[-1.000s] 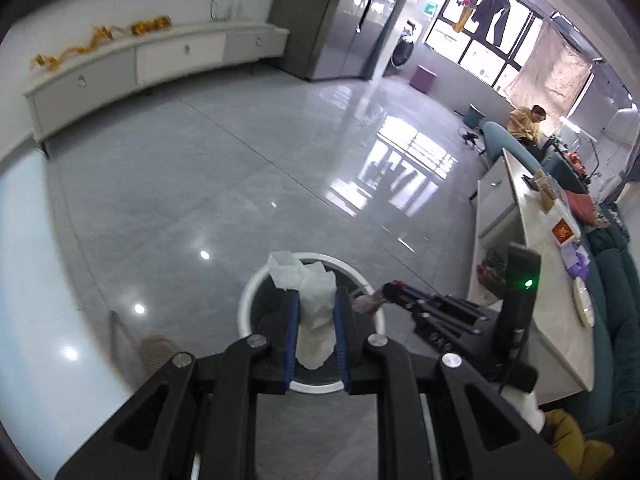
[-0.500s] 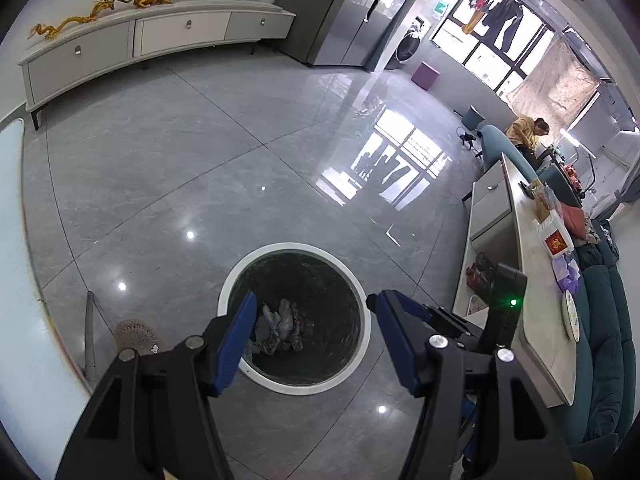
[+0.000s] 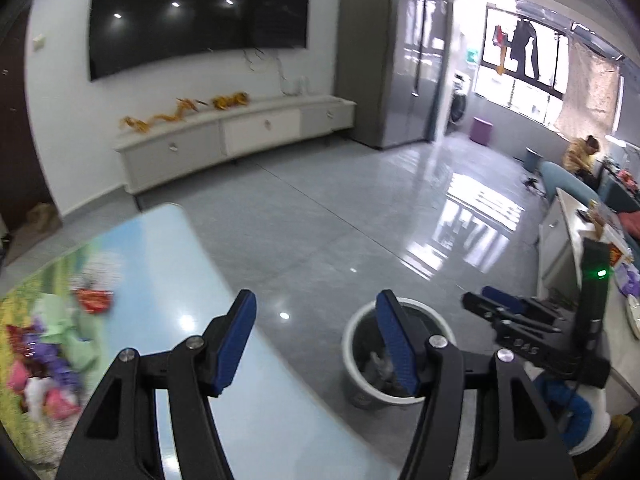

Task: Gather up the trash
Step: 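Move both tools back over the trash on the table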

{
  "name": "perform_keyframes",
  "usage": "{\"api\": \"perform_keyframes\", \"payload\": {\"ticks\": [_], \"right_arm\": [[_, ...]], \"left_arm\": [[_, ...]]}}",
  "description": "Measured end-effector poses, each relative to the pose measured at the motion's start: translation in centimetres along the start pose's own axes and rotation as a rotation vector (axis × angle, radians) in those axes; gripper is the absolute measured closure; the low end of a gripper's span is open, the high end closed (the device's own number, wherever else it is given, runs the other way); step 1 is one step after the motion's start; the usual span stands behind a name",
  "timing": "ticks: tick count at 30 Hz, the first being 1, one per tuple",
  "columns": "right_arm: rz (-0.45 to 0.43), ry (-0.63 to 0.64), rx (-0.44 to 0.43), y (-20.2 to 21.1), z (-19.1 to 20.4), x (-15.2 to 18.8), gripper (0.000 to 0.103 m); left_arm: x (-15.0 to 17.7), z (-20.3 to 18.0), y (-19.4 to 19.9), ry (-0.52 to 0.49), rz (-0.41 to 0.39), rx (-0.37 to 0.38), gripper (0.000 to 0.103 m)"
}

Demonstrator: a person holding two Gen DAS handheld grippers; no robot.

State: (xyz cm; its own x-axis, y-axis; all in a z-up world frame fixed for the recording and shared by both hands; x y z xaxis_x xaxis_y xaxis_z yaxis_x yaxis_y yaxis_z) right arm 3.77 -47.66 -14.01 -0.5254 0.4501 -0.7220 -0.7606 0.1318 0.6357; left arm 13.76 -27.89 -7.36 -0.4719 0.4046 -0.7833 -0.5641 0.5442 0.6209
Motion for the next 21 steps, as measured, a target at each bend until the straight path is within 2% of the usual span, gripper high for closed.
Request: {"api": "perform_keyframes", "payload": {"ticks": [12, 17, 21], "right_arm": [[-0.083, 0.192, -0.115, 5.2, 13.2, -1.8, 0.058], [-0.085, 0.278, -0.158, 6.5, 18.1, -1.1, 0.058], [-0.096, 0.336, -0.204, 7.5, 21.8, -0.9, 0.056]], "left_arm": [[3.1, 10.0, 11.6, 0.097, -0.178, -0.192, 0.043], [5.0, 13.4, 14.5, 0.168, -0.213, -0.228, 0.043], [7.1, 16.4, 16.8, 0.222, -0.219, -0.285, 0.043]]}}
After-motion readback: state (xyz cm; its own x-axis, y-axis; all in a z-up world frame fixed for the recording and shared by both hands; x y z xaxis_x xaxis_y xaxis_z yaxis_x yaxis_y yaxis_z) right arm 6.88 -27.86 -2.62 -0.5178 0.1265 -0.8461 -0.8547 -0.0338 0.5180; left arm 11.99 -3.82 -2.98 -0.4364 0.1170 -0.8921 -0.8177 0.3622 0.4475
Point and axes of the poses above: each gripper's, at about its wrist camera, not at the fingertips, and y roughly against the way its jaws point, z to its left, x to its underside, the point moved 5 cm from there along -y, roughly the way its jaws point
